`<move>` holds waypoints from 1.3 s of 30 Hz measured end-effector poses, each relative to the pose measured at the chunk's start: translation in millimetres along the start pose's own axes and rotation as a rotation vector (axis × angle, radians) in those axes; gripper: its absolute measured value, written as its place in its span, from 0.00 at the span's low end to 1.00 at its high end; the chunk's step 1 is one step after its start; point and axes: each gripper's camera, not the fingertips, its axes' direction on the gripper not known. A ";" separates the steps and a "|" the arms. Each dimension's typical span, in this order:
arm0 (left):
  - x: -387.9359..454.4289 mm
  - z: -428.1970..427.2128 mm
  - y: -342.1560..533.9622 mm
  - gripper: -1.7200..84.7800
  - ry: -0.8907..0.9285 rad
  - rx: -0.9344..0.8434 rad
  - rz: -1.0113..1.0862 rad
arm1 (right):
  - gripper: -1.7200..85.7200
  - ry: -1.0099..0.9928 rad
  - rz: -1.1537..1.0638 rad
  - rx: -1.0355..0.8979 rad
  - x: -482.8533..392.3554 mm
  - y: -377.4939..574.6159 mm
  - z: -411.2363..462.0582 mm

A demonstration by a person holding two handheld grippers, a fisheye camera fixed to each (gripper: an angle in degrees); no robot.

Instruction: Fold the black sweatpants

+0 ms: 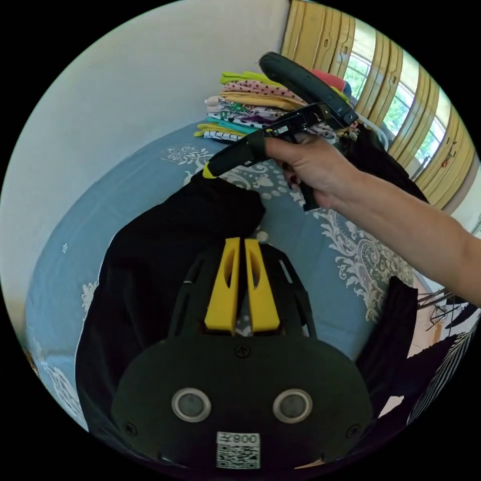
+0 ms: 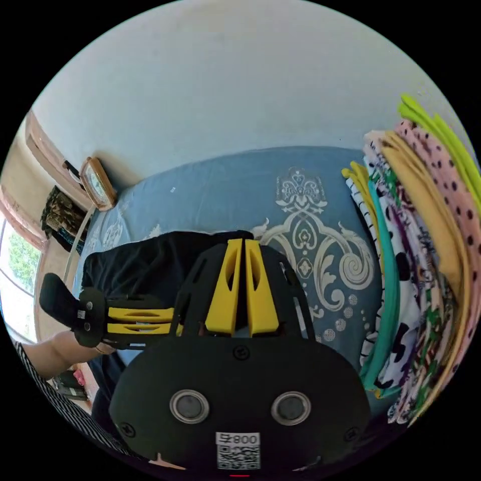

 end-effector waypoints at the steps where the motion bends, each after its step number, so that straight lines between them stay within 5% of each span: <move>1: 6.8 -5.2 0.8 0.05 -0.016 0.029 0.013 | 0.04 -0.006 -0.028 0.050 -2.4 1.2 -12.8; 10: 11.6 17.1 17.2 0.08 0.016 -0.046 -0.038 | 0.05 0.124 0.066 -0.190 26.0 24.2 39.5; 18: 7.2 -27.1 71.1 0.09 0.055 0.031 -0.112 | 0.04 -0.008 0.067 0.043 20.3 90.3 11.6; 22: -2.7 -3.7 91.6 0.07 0.082 -0.165 -0.167 | 0.02 0.036 0.029 -0.253 12.4 113.4 72.3; 26: -4.5 -45.7 123.4 0.05 0.113 -0.062 -0.216 | 0.02 0.004 0.089 -0.196 11.1 130.5 78.1; 32: -6.4 -162.2 272.0 0.06 0.127 0.076 -0.396 | 0.02 -0.055 -0.103 -0.202 -48.1 192.8 75.1; 39: 14.3 -321.3 534.2 0.09 -0.263 -0.032 -1.023 | 0.02 -0.224 -0.345 -0.421 -152.0 303.8 107.1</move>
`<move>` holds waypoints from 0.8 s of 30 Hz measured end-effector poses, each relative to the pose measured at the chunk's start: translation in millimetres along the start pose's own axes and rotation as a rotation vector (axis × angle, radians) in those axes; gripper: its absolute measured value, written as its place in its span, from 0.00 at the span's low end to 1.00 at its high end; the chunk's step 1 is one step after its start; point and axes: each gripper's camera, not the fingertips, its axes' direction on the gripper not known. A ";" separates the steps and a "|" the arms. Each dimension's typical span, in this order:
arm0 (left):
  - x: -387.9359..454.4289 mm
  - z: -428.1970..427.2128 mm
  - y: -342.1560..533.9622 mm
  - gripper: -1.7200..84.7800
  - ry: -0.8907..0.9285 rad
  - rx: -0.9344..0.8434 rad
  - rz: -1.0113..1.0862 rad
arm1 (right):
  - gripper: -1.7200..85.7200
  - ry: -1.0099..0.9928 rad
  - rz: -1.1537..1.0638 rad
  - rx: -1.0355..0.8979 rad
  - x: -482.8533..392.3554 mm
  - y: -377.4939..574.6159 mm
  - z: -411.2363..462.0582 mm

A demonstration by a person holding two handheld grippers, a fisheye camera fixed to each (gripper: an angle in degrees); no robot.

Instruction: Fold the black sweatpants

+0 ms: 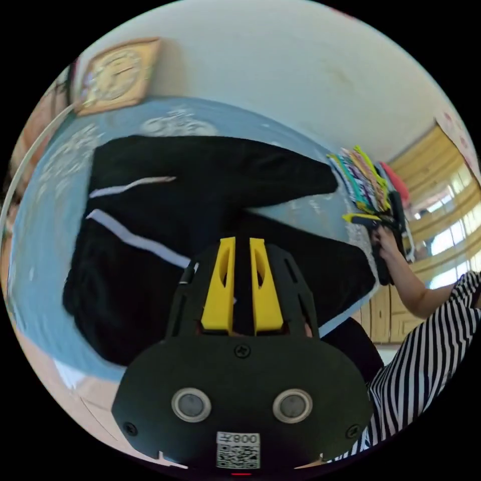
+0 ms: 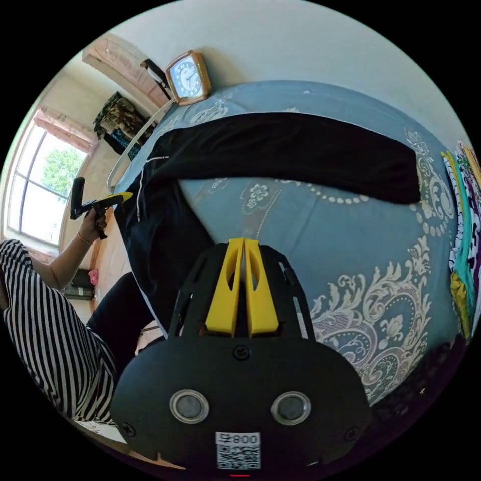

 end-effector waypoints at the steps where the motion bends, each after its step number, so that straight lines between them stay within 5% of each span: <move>1: -30.9 -19.7 22.2 0.10 -0.050 0.027 -0.097 | 0.03 -0.022 -0.005 -0.010 -16.8 6.5 14.2; 5: -111.7 -63.9 77.1 0.11 -0.085 0.164 -0.392 | 0.04 -0.152 -0.087 -0.065 -75.9 20.2 57.1; 12: -227.3 -41.9 123.1 0.12 0.319 0.203 -0.721 | 0.10 -0.144 -0.319 -0.212 -184.7 33.0 129.1; 15: -250.1 -35.5 129.4 0.08 0.473 0.209 -0.753 | 0.10 -0.098 -0.421 -0.230 -225.3 31.3 162.4; 20: -247.3 -99.5 138.9 0.06 0.351 0.410 -0.572 | 0.09 0.008 -0.472 -0.297 -258.8 24.4 217.4; 24: -260.7 -97.3 146.0 0.07 0.249 0.256 -0.548 | 0.07 -0.049 -0.423 -0.297 -258.3 22.8 236.6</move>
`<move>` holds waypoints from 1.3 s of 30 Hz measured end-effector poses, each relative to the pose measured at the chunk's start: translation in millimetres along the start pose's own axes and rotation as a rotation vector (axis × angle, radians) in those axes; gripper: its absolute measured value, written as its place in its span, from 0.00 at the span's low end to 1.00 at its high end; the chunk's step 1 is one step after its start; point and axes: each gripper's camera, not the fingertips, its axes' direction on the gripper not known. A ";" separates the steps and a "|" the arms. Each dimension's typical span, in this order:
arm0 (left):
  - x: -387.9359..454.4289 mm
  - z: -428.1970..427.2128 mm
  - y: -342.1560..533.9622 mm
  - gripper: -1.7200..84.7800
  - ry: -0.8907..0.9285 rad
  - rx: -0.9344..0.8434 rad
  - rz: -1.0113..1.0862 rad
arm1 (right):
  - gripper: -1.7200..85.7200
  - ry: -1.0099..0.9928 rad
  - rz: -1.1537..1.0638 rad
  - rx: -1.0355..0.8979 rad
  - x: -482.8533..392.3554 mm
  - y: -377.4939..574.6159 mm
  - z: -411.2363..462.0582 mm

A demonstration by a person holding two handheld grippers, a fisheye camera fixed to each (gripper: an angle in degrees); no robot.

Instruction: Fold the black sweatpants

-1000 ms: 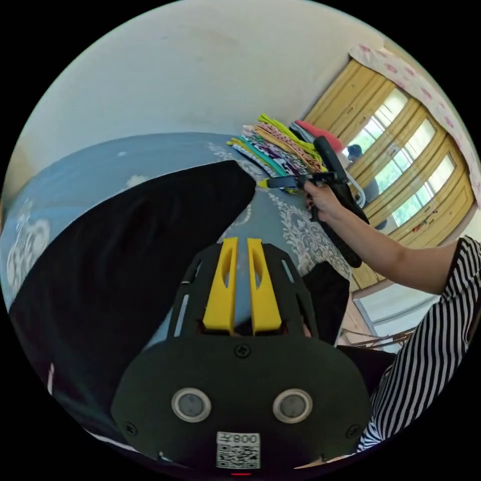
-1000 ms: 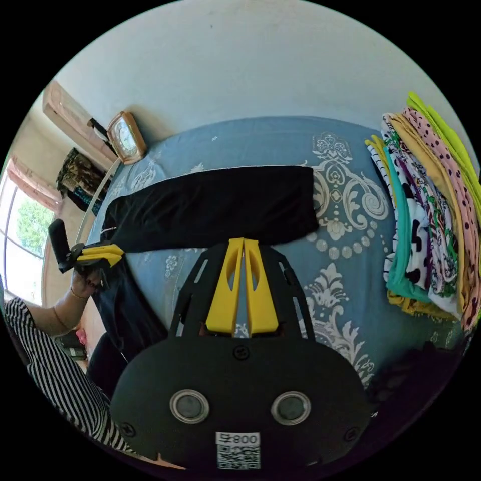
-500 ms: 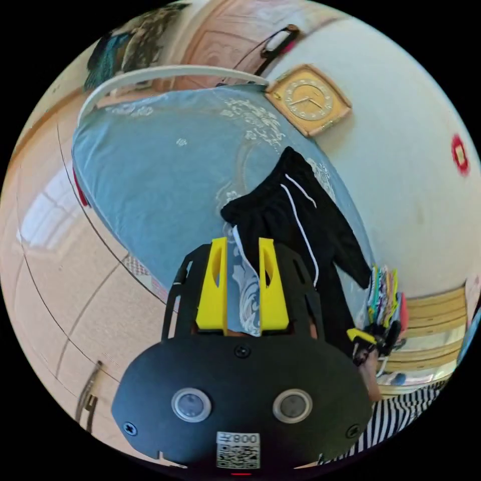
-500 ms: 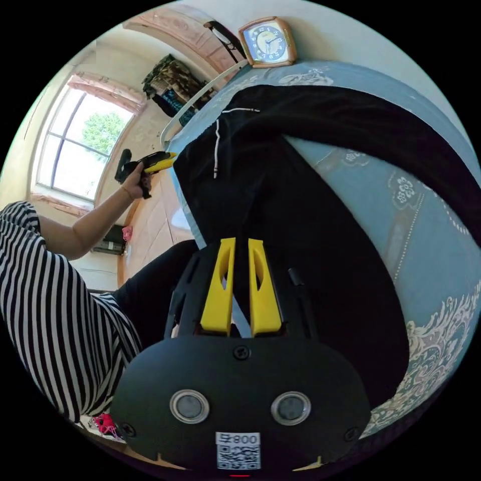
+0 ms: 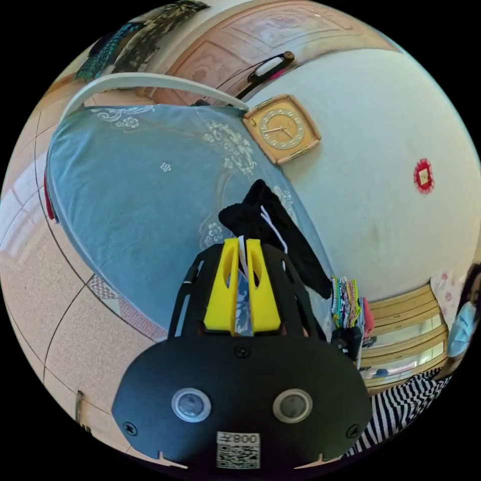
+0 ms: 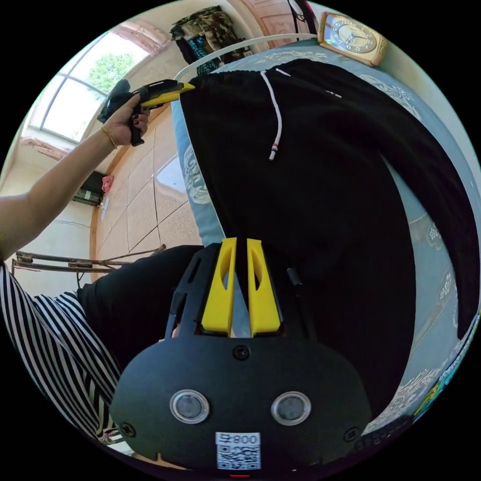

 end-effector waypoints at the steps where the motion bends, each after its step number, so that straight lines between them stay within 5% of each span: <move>1: -10.1 4.5 1.8 0.07 -0.020 -0.040 -0.039 | 0.07 -0.030 0.016 -0.003 2.0 -1.6 3.7; 5: -19.3 -12.5 14.8 0.09 0.008 0.085 -0.091 | 0.08 -0.118 0.057 0.033 3.7 -3.1 1.3; 9: 23.4 -29.4 22.5 0.09 -0.080 0.179 0.075 | 0.08 -0.063 0.111 0.144 16.7 -5.6 -17.0; 19: 205.8 108.6 91.1 0.11 0.087 -0.469 0.842 | 0.12 0.003 0.140 0.039 15.9 19.5 -12.7; 27: 224.6 121.0 142.3 0.12 -0.106 -0.609 0.994 | 0.12 0.251 -0.090 -0.096 -44.4 15.6 24.9; 39: 266.2 148.2 142.3 0.06 -0.175 -0.741 1.054 | 0.04 0.049 -0.028 -0.092 -14.9 9.2 -11.8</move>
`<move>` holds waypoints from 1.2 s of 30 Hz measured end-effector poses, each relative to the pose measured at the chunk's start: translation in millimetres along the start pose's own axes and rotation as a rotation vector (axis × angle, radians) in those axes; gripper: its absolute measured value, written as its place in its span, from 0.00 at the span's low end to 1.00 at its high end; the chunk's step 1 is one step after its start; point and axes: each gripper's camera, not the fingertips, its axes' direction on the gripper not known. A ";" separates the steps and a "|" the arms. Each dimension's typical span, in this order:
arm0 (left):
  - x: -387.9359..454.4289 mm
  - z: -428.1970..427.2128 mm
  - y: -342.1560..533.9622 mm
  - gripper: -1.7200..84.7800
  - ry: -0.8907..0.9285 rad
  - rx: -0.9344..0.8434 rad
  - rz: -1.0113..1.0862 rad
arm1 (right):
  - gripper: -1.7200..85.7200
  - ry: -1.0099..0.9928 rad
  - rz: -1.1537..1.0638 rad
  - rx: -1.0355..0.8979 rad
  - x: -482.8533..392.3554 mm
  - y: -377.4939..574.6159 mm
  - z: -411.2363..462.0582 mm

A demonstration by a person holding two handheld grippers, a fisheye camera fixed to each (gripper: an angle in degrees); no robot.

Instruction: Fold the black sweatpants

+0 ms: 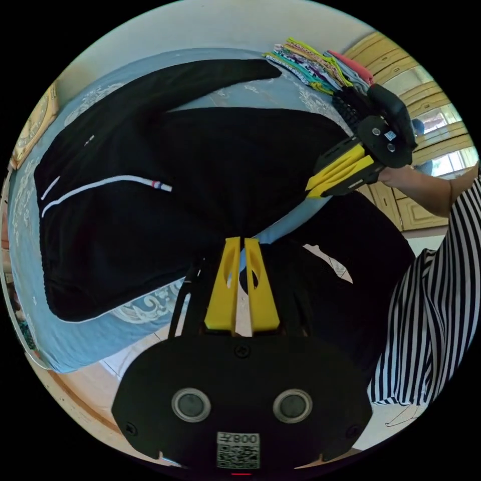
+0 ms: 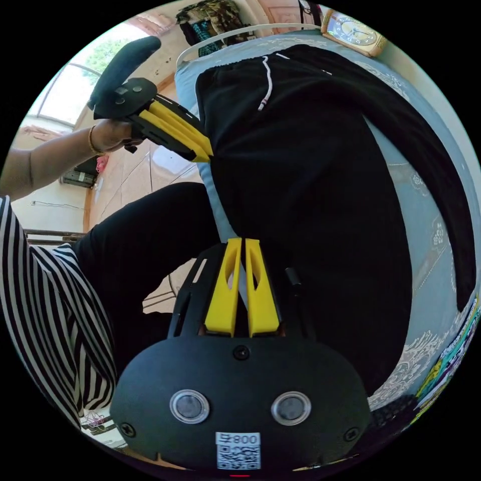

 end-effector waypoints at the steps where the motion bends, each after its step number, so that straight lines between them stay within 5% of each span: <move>1: -4.7 -5.0 -5.0 0.07 0.028 0.009 -0.019 | 0.05 -0.024 0.007 0.005 5.5 -1.5 -7.2; 5: -25.3 -39.0 -20.5 0.10 0.108 0.197 -0.077 | 0.08 -0.130 0.104 0.153 41.1 4.9 -54.1; 9: -56.6 -66.2 -69.7 0.13 0.085 0.338 -0.071 | 0.10 0.052 0.230 0.265 98.6 12.8 -102.4; 19: -59.2 -21.1 -236.9 0.09 -0.357 0.124 0.170 | 0.11 0.502 0.333 0.159 238.8 2.9 -176.8; 27: -108.3 -62.2 -244.4 0.05 -0.046 0.294 0.002 | 0.05 0.432 0.361 0.136 285.4 0.5 -205.9; 29: -120.5 -53.1 -250.5 0.06 -0.030 0.196 -0.021 | 0.06 0.377 0.382 0.176 294.8 4.7 -221.1; 36: -201.1 -127.0 -230.2 0.10 -0.038 0.470 -0.223 | 0.08 0.245 0.448 0.379 312.3 17.0 -281.0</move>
